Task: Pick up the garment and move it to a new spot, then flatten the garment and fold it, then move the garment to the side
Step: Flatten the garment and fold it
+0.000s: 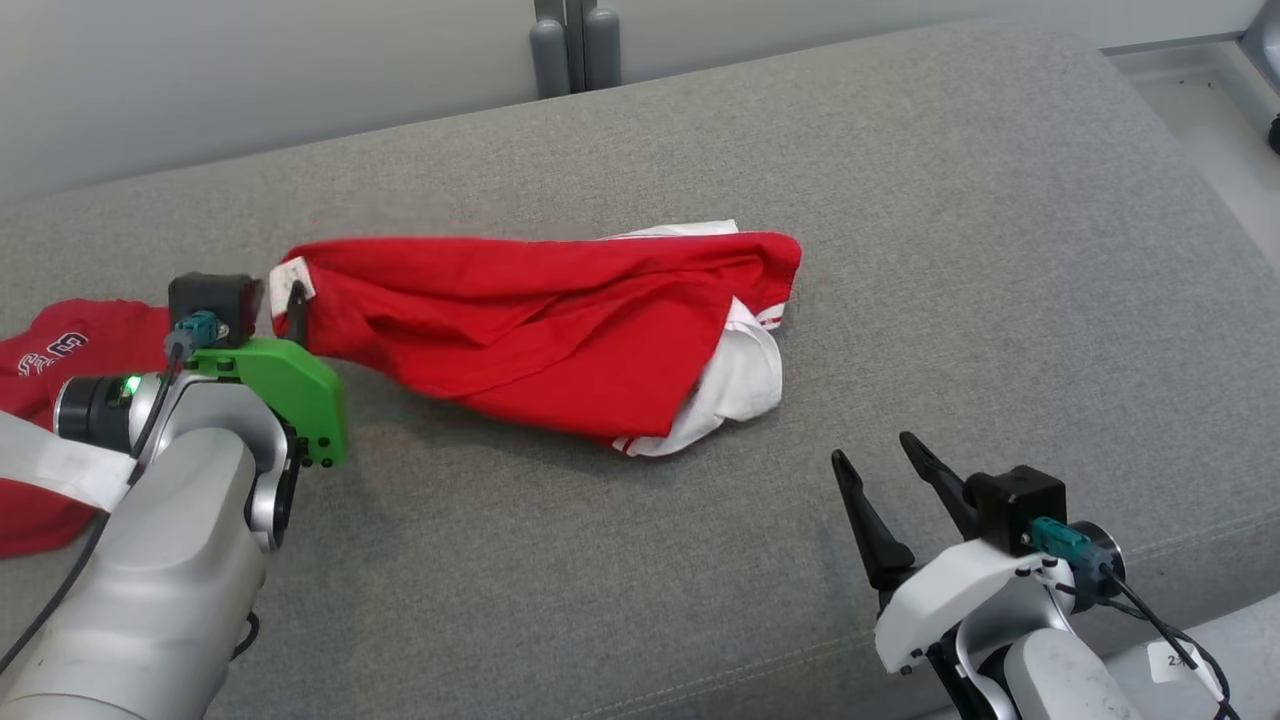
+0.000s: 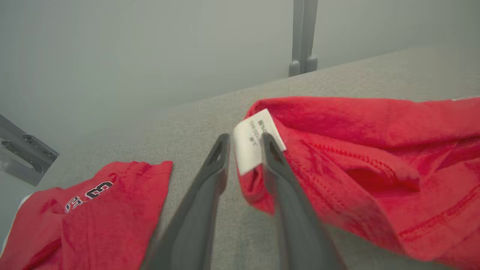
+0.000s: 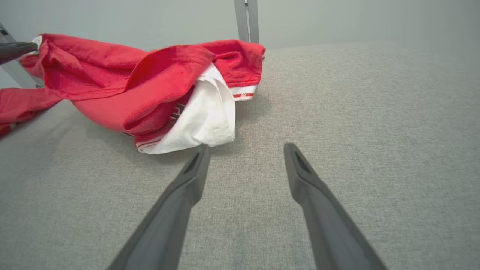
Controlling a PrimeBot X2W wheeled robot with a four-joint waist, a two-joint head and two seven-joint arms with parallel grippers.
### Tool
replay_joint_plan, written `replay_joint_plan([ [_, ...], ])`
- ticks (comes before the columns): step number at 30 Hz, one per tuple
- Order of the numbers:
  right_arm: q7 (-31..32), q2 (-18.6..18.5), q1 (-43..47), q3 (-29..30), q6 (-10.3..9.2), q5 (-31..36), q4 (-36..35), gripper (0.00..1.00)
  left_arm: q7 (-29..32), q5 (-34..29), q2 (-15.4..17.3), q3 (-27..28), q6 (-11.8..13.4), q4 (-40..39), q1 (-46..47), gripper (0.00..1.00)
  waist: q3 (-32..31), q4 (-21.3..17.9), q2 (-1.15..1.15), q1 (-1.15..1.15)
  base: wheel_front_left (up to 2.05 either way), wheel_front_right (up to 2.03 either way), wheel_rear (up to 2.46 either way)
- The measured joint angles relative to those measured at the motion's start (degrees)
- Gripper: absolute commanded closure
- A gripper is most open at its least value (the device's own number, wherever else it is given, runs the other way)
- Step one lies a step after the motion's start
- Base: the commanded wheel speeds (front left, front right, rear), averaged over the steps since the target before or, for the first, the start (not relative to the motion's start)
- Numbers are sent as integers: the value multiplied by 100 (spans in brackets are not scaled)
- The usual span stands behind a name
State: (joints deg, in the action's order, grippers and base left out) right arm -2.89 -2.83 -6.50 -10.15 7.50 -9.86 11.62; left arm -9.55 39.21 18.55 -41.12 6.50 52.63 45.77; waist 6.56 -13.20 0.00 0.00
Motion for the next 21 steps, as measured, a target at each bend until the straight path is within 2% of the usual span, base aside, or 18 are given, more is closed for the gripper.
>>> replay_joint_plan([
  [5,29,0,-1,30,0,10,-30,0,60,33,-64,-23,-33,276,-51,0,28,21,0,0,0,0,0],
  [10,37,-1,42,126,0,16,-26,0,174,8,-225,-186,-209,234,-3,0,-45,-4,0,0,0,0,0],
  [13,37,-1,59,148,0,10,-15,0,378,-85,-379,-396,-401,73,177,0,-109,-39,0,0,0,0,0],
  [16,36,0,92,165,0,-5,8,0,888,-179,-564,-670,-613,-74,347,0,-170,-101,0,0,0,0,0],
  [21,26,-1,142,189,0,-69,47,0,2085,-296,-895,-1132,-951,-438,808,0,-229,-294,0,0,0,0,0],
])
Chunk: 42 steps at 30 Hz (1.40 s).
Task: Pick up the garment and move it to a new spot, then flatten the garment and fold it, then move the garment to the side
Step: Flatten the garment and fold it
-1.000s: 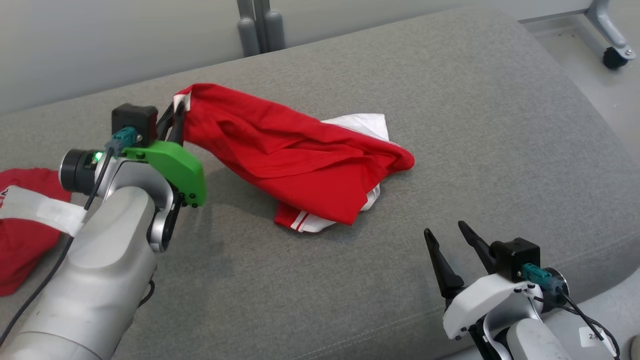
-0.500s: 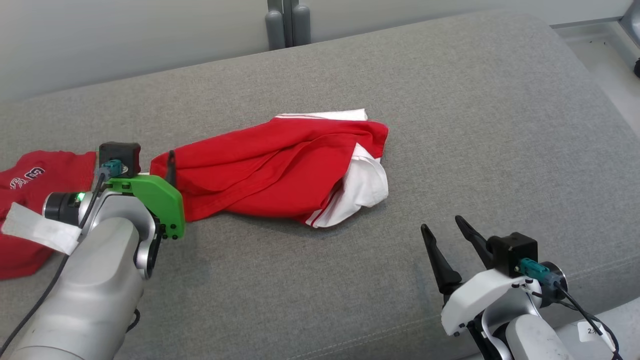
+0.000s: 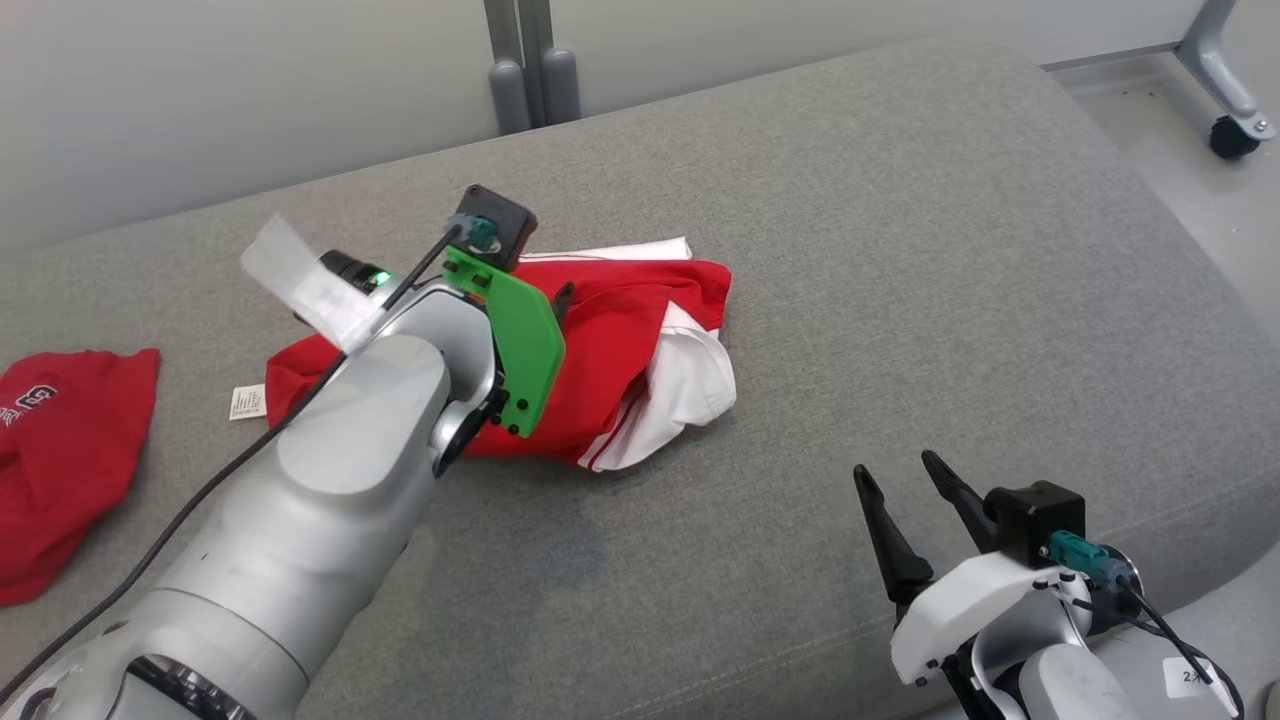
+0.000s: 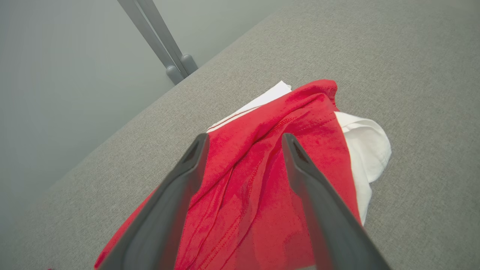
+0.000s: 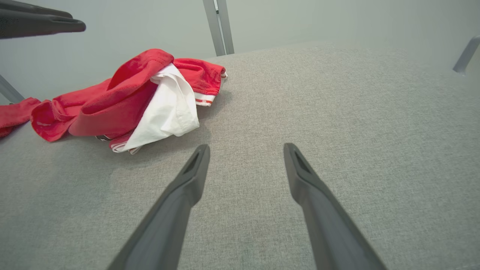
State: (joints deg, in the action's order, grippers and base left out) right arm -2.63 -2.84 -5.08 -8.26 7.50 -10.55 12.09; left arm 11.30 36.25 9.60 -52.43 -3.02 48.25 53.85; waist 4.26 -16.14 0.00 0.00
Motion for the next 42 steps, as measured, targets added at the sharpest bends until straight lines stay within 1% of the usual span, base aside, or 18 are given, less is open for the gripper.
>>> replay_joint_plan([
  [5,-37,-1,9,-47,0,-52,57,0,916,23,-153,-212,-101,-114,236,0,21,-228,0,0,0,0,0],
  [10,-100,-1,3,-175,0,-142,116,0,1670,85,-221,-311,-77,-44,480,0,103,-517,0,0,0,0,0],
  [13,-149,-2,-10,-215,0,-169,165,0,2009,141,-256,-339,-51,15,566,0,176,-701,0,0,0,0,0],
  [18,-243,-4,-76,-307,0,-267,243,0,2410,213,-290,-339,77,86,723,0,340,-980,0,0,0,0,0],
  [23,-337,-3,-118,-402,0,-344,353,0,2642,224,-283,-369,204,143,842,0,495,-1206,0,0,0,0,0],
  [25,-361,-4,-141,-424,0,-364,393,0,2699,221,-274,-367,298,175,857,0,547,-1270,0,0,0,0,0],
  [28,-413,-3,-190,-434,0,-399,447,0,2706,221,-257,-326,524,210,870,0,620,-1329,0,0,0,0,0],
  [29,-436,-3,-207,-432,0,-400,465,0,2724,224,-248,-316,569,212,870,6,635,-1340,0,0,0,0,0],
  [30,-450,-3,-220,-428,0,-400,483,0,2754,236,-235,-312,606,213,870,27,645,-1346,0,0,0,0,0],
  [32,-460,-3,-226,-421,0,-400,524,0,2825,235,-205,-336,614,210,868,49,641,-1336,0,0,0,0,0],
  [33,-461,-4,-227,-416,0,-400,541,0,2869,236,-196,-344,616,208,868,55,634,-1324,0,0,0,0,0],
  [34,-461,-4,-227,-419,0,-400,555,0,2899,237,-187,-357,614,199,865,63,627,-1310,0,0,0,0,0],
  [35,-463,-3,-229,-419,0,-399,568,0,2906,244,-182,-365,612,177,863,85,620,-1294,0,0,0,0,0],
  [36,-463,-3,-233,-426,0,-399,580,0,2950,245,-180,-386,599,156,857,100,609,-1279,0,0,0,0,0],
  [40,-461,-2,-254,-460,0,-393,603,0,2998,288,-159,-427,505,45,781,100,550,-1229,0,0,0,0,0],
  [42,-460,-2,-258,-468,0,-389,604,0,2954,308,-154,-423,498,-15,747,100,522,-1205,0,0,0,0,0],
])
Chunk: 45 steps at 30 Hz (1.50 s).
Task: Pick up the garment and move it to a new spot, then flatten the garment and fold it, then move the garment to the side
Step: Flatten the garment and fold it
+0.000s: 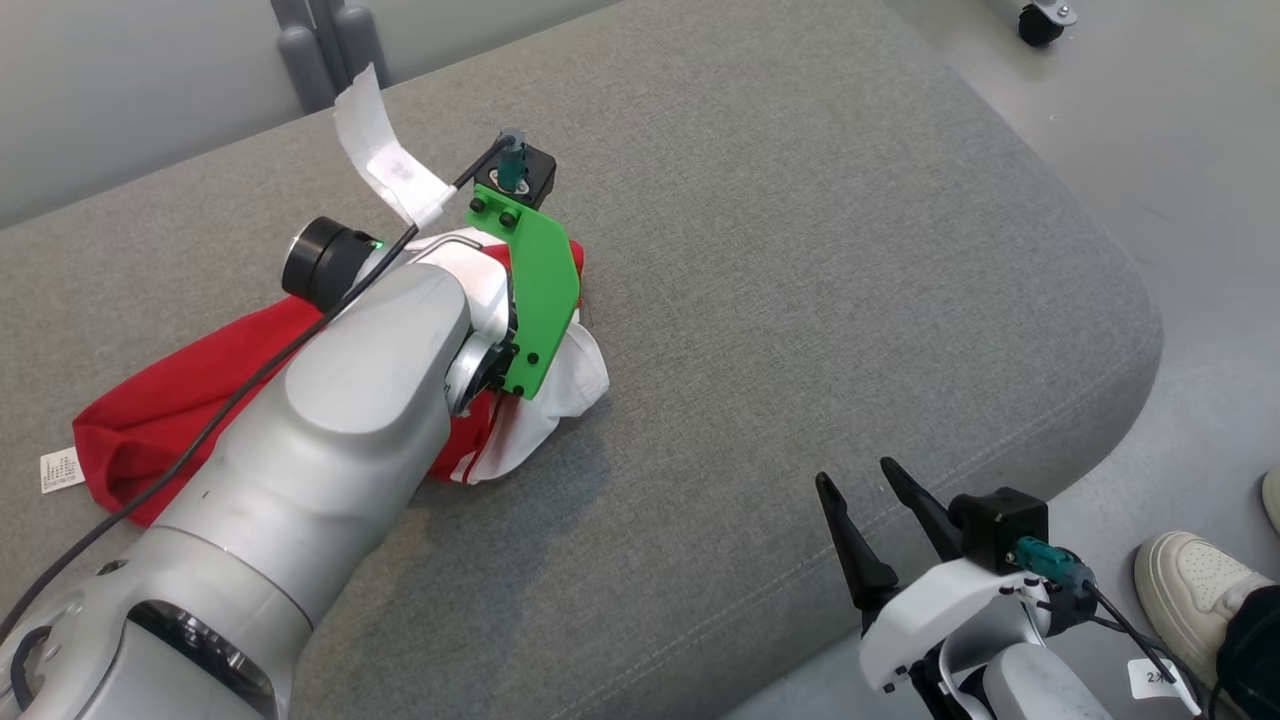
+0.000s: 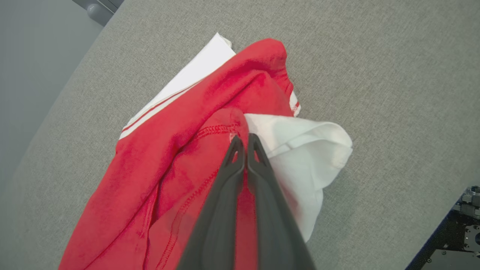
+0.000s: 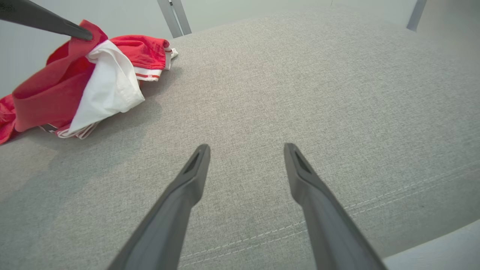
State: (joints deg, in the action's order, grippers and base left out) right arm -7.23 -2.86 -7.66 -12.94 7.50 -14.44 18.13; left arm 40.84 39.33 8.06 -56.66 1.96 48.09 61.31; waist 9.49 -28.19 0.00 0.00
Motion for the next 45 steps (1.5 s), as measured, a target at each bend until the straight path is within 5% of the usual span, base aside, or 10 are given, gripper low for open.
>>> replay_joint_plan([
  [10,10,2,31,231,0,99,-44,0,-889,301,103,503,218,-452,-214,100,-41,290,0,0,0,0,0],
  [18,127,2,165,466,0,245,-170,0,-1489,706,979,1176,636,-1419,-1027,100,-160,841,0,0,0,0,0],
  [27,261,4,288,713,0,326,-346,0,-1681,1060,2270,1803,1775,-3483,-2857,100,-349,1533,0,0,0,0,0],
  [33,337,3,379,850,0,403,-441,0,-1828,1262,2743,2106,2630,-4774,-4262,100,-458,1897,0,0,0,0,0],
  [38,398,4,382,892,0,436,-512,0,-1933,1446,2849,2254,3100,-5208,-5026,100,-526,2096,0,0,0,0,0],
  [45,441,3,381,909,0,448,-531,0,-2413,1656,2441,2539,3535,-5057,-5640,100,-612,2171,0,0,0,0,0],
])
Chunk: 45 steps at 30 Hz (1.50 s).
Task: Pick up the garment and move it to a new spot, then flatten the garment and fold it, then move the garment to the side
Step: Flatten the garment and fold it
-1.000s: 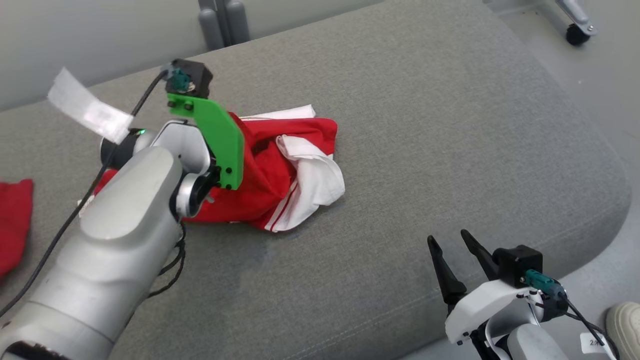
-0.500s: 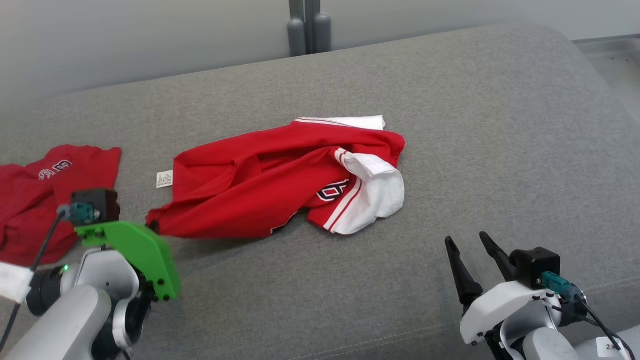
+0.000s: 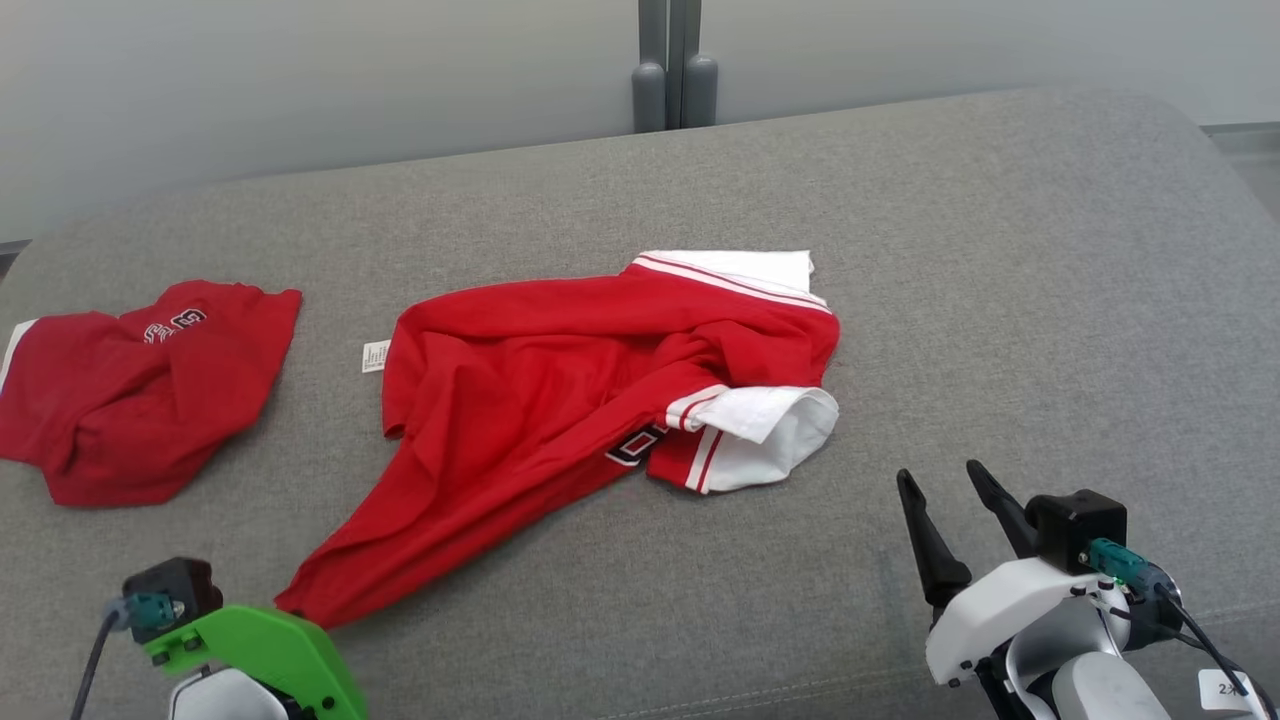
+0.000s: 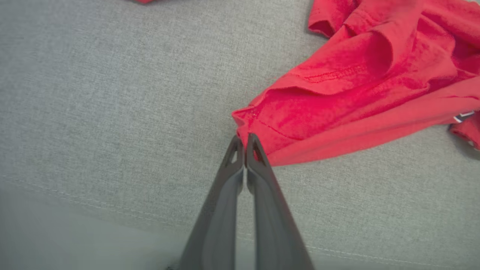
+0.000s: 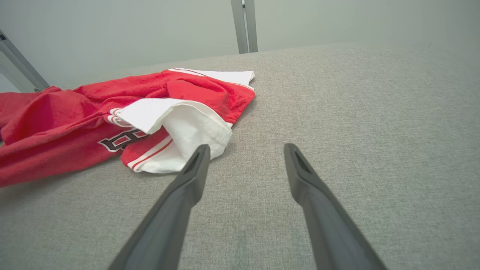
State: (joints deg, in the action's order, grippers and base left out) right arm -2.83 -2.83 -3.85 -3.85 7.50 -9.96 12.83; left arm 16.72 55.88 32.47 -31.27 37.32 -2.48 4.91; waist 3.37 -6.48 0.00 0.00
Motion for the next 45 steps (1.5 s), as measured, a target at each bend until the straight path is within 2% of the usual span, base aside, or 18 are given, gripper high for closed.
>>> replay_joint_plan([
  [6,35,0,13,55,0,20,-27,0,-576,272,-479,372,34,591,-385,100,-55,-11,0,0,0,0,0],
  [7,51,0,21,81,0,31,-34,0,-759,300,-580,494,36,670,-422,95,-63,-5,0,0,0,0,0],
  [9,71,0,38,125,0,49,-53,0,-1056,471,-818,800,0,799,-448,0,-82,14,0,0,0,0,0],
  [12,100,0,71,175,0,62,-71,0,-1556,838,-1314,1317,-176,948,-536,0,-119,43,0,0,0,0,0],
  [14,111,0,86,203,0,68,-83,0,-1839,981,-1532,1583,-265,1107,-597,0,-146,59,0,0,0,0,0],
  [19,132,0,98,221,0,80,-93,0,-2324,1187,-1759,2057,-394,1446,-715,0,-208,92,0,0,0,0,0],
  [22,151,2,136,248,0,81,-94,0,-2558,1189,-1785,2163,-622,1473,-732,0,-243,122,0,0,0,0,0],
  [27,174,1,215,353,0,103,-109,0,-2894,1081,-1824,2107,-1327,1311,-660,0,-306,212,0,0,0,0,0],
  [33,182,1,231,475,0,121,-100,0,-3143,614,-1972,2003,-2466,1046,-434,0,-405,319,0,0,0,0,0],
  [36,180,1,239,519,0,121,-78,0,-3183,193,-2090,2038,-2978,1007,-435,0,-457,373,0,0,0,0,0],
  [39,108,3,253,563,0,90,-57,0,-3190,-508,-2186,2118,-3537,928,-446,0,-509,423,0,0,0,0,0],
  [41,-18,4,270,630,0,-8,-48,0,-3190,-1039,-2267,2103,-3769,965,-542,0,-548,449,0,0,0,0,0],
  [45,-286,2,337,746,0,-234,46,0,-3190,-1948,-2332,2124,-3994,1092,-731,0,-623,506,0,0,0,0,0],
])
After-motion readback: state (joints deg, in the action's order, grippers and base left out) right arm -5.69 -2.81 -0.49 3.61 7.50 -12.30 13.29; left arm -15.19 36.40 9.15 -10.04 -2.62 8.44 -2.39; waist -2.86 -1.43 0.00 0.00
